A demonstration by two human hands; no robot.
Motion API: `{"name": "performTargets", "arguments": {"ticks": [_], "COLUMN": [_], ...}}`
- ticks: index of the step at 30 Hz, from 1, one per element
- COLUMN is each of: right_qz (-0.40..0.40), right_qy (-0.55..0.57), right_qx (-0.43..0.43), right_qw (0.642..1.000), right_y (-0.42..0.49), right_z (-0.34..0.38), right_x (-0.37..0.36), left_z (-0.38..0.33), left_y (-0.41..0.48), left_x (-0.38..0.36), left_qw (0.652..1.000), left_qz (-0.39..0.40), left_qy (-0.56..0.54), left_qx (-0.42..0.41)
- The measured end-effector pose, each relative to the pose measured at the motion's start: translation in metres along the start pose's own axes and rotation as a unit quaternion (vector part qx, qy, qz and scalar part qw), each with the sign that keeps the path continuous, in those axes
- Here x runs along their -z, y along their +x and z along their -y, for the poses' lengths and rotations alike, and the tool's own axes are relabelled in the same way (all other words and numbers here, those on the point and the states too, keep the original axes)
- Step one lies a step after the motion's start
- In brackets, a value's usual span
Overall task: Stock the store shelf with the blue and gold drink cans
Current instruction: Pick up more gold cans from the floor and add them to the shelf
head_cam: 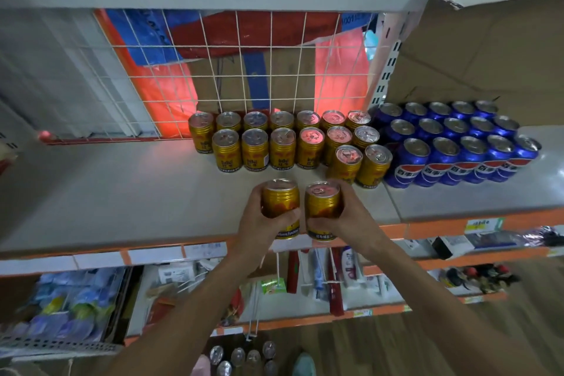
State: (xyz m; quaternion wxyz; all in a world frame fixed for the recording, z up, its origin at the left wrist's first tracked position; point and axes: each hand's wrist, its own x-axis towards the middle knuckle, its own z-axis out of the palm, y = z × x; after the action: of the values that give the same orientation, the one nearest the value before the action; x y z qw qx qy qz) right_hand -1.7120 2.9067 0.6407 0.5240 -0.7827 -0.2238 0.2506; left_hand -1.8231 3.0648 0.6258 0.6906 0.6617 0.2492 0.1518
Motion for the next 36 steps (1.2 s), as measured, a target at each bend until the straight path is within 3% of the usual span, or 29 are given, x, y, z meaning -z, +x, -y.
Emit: {"name": "performTargets", "arguments": {"ticks": [16, 20, 25, 29, 36], "right_qz": [-0.007, -0.061, -0.078, -0.077, -0.117], "right_qy": [-0.148, -0.281, -0.415, -0.425, -0.462], "right_qx": [0.147, 0.235, 0.349, 0.368, 0.383], "right_qw": [0.978, 0.928, 0.836, 0.823, 0.791], "right_y": [0.049, 0.04, 0.033, 0.037, 0.051], "right_z": [-0.04, -0.04, -0.04, -0.046, -0.044], "right_x": [0.009, 0.008, 0.015, 0.018, 0.014], "left_z": [0.031, 0.033, 0.027, 0.028, 0.029], "left_y": [0.048, 0.043, 0.036, 0.036, 0.051], "left_x": [-0.004, -0.001, 0.006, 0.002, -0.002], "left_qw": [0.994, 0.984, 0.928, 0.902, 0.894], "left_qz": [0.027, 0.034, 0.029, 0.019, 0.008], "left_qy": [0.084, 0.142, 0.324, 0.371, 0.378], "left_qx": [-0.06, -0.101, -0.181, -0.219, -0.243]}}
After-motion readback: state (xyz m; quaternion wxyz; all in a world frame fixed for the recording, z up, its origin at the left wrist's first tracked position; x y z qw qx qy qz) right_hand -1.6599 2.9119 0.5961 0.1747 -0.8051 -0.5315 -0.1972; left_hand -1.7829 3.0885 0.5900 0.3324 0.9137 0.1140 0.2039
